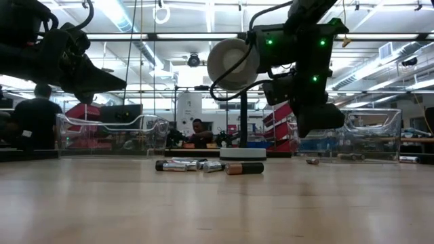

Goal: Sort batteries
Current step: Put the black battery in the transparent bin

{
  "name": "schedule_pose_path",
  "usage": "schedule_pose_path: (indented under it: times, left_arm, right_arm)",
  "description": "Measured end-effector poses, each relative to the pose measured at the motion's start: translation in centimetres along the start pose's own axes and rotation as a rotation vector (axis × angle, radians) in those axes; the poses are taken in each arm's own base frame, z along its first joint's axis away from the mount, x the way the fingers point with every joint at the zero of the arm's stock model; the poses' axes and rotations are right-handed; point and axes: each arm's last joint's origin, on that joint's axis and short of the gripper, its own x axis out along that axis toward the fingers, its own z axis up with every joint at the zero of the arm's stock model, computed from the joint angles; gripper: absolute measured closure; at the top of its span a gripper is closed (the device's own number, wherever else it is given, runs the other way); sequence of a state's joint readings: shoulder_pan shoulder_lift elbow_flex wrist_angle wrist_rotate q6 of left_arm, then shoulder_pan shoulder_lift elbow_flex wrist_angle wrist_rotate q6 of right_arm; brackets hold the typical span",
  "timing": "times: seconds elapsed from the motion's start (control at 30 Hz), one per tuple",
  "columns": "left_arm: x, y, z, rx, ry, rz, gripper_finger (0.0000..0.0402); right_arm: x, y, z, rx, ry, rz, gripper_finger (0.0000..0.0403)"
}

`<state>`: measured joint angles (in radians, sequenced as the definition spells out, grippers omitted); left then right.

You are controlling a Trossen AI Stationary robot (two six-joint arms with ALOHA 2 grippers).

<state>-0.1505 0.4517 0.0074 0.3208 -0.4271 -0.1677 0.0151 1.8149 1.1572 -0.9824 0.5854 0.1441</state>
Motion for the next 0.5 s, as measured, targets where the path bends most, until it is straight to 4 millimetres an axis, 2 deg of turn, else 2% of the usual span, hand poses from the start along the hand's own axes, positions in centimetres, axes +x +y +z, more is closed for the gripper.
schedule_pose_path:
  times: [0.13, 0.27, 0.5]
  left_arm:
    - [0.0, 0.0, 0.0, 0.002, 0.004, 0.001, 0.0400]
    - [0.0, 0.0, 0.0, 0.013, 0.004, 0.001, 0.0400]
    - [0.0, 0.0, -0.1, 0.038, 0.005, 0.000, 0.0400]
  right_arm:
    - [0.3, -0.2, 0.0, 0.021, 0.005, 0.008, 0.0403]
    - [1.4, -0.3, 0.2, 0.019, -0.029, 0.043, 0.0403]
    - [3.2, -1.9, 0.1, 0.117, 0.006, 0.129, 0.0403]
